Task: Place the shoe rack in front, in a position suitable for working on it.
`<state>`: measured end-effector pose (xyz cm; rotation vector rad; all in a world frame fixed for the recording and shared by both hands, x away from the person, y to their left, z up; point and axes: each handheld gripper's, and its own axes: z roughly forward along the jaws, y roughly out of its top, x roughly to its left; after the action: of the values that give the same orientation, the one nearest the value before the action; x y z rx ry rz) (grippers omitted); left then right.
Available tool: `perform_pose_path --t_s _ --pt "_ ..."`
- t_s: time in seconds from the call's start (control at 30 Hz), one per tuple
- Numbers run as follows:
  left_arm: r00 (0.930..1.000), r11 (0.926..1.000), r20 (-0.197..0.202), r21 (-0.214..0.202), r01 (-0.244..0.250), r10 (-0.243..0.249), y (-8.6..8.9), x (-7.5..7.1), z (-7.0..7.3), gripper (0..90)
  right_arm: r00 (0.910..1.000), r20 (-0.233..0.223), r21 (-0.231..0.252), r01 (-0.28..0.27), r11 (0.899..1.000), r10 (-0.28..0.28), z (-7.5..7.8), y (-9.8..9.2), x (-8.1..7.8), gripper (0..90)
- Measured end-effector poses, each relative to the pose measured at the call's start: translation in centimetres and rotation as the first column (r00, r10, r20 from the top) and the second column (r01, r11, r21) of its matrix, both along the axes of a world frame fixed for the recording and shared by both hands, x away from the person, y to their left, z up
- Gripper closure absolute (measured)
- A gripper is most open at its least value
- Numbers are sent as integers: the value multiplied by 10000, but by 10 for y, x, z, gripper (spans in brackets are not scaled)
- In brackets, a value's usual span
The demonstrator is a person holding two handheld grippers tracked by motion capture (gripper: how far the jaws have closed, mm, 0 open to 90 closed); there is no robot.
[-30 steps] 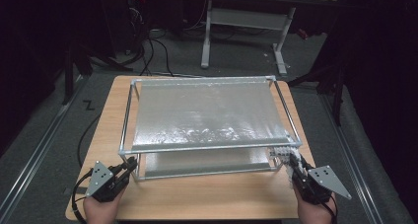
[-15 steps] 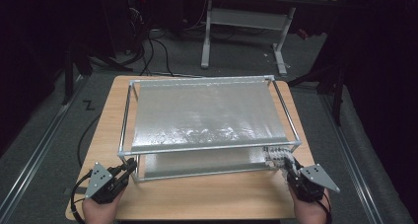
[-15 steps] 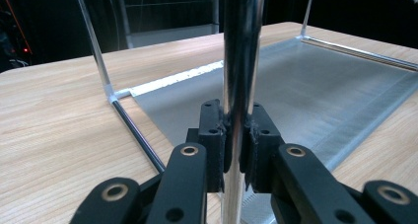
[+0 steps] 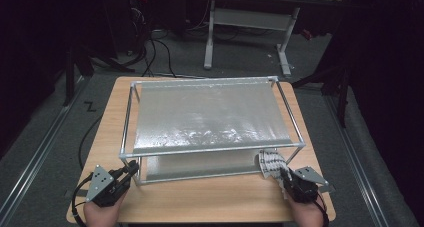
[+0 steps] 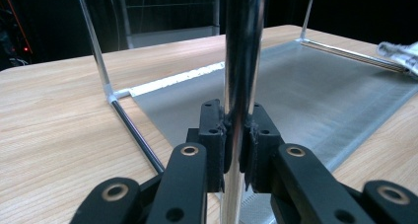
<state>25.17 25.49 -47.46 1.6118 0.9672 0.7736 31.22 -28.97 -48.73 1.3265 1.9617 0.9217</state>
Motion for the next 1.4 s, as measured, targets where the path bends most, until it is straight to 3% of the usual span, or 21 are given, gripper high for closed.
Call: perform_pose_path --t_s 0.1,0.23,0.53,0.73,0.93,1.0,1.17,1.4 --pt "10000 10000 -8 -2 12 -12 0 0 0 803 9998 -201 267 20 9996 -15 -4 -2 2 773" --pt "10000 10000 -2 19 1 -1 0 1 0 803 10000 -85 245 -12 9997 14 -2 -1 -1 772" --pt "9998 9998 -18 51 -187 187 2 5 1 802 9946 960 311 -413 9987 381 20 2 -36 772" --pt "9992 9992 -53 -56 -390 390 6 13 1 803 9958 851 140 -356 9993 343 18 -3 -47 772" --pt "9984 9981 -53 -230 -571 570 10 25 0 803 9972 695 29 261 9997 -263 15 -20 -58 772" --pt "9981 9978 -58 -249 -617 616 11 27 0 803 9962 647 -451 610 9971 -580 13 -29 -59 772" --pt "9972 9971 -61 -152 -741 740 12 27 1 804 9910 587 -480 1234 9912 -1205 11 -47 -56 772" --pt "9948 9948 -91 -117 -1012 1011 20 17 1 803 9846 823 -606 1592 9854 -1540 12 -55 -42 771"
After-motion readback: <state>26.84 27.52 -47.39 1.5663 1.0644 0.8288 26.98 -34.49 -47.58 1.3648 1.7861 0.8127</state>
